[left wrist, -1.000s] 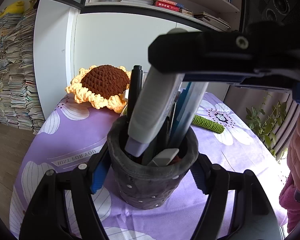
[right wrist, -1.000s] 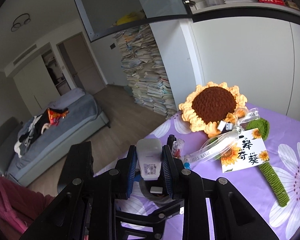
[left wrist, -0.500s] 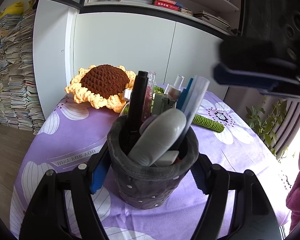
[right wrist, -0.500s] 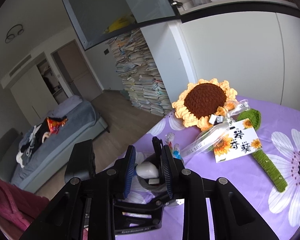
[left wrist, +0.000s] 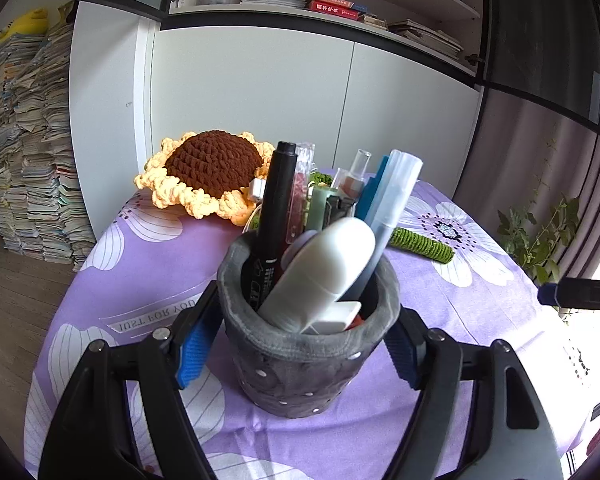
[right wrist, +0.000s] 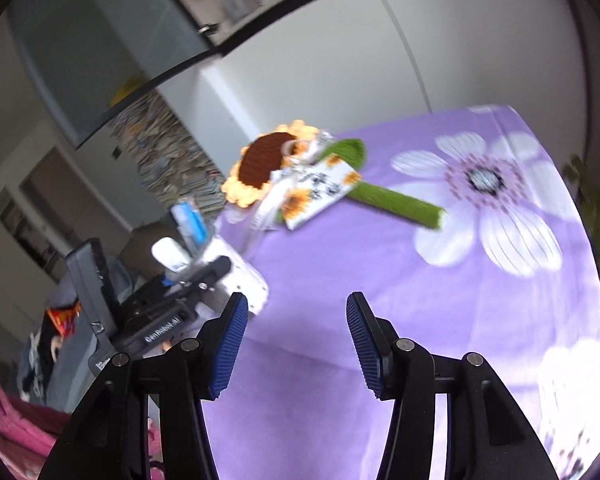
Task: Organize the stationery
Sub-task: 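Withdraw the open right tool from the grey cup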
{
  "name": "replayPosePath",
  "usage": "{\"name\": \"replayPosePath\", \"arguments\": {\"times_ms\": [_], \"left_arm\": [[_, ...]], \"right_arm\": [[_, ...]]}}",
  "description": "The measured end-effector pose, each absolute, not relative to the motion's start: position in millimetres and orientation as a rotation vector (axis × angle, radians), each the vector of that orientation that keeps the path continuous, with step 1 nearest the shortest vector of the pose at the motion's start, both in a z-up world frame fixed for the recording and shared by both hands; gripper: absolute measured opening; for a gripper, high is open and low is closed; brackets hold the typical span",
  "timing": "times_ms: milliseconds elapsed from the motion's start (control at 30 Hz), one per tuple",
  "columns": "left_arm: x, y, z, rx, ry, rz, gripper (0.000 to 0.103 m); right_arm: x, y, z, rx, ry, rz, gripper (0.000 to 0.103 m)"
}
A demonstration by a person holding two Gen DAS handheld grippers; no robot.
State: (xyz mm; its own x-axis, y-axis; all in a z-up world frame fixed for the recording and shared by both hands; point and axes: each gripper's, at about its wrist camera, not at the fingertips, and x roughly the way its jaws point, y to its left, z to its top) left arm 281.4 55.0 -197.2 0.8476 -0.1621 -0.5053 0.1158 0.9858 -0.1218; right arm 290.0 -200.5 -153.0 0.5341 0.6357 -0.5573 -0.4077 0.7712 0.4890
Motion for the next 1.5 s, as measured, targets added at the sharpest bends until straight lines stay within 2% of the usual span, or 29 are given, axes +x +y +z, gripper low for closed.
{"name": "replayPosePath", "arguments": {"times_ms": [267, 533, 633, 700, 1100, 1500], "left_arm": [[281, 50, -198, -0.068, 0.550, -0.101, 0.084], [283, 45, -188, -0.029, 0.526, -0.068, 0.085], [284, 41, -186, -0.011, 0.517, -0.064, 0.084], [284, 39, -184, -0.012, 0.512, -0.075, 0.071], [286, 25, -176, 0.035, 0.507, -0.095, 0.070], [299, -36, -158, 0.109, 0.485, -0.220, 0.070]], "right_arm": [[283, -217, -161, 0.313, 0.814, 0.486, 0.052], [278, -209, -167, 0.292, 0.831, 0.519, 0.052], [276, -209, -170, 0.297, 0.837, 0.514, 0.052], [276, -210, -171, 0.290, 0.838, 0.499, 0.052], [278, -222, -177, 0.320, 0.844, 0.487, 0.052], [277, -235, -181, 0.318, 0.825, 0.456, 0.052]]}}
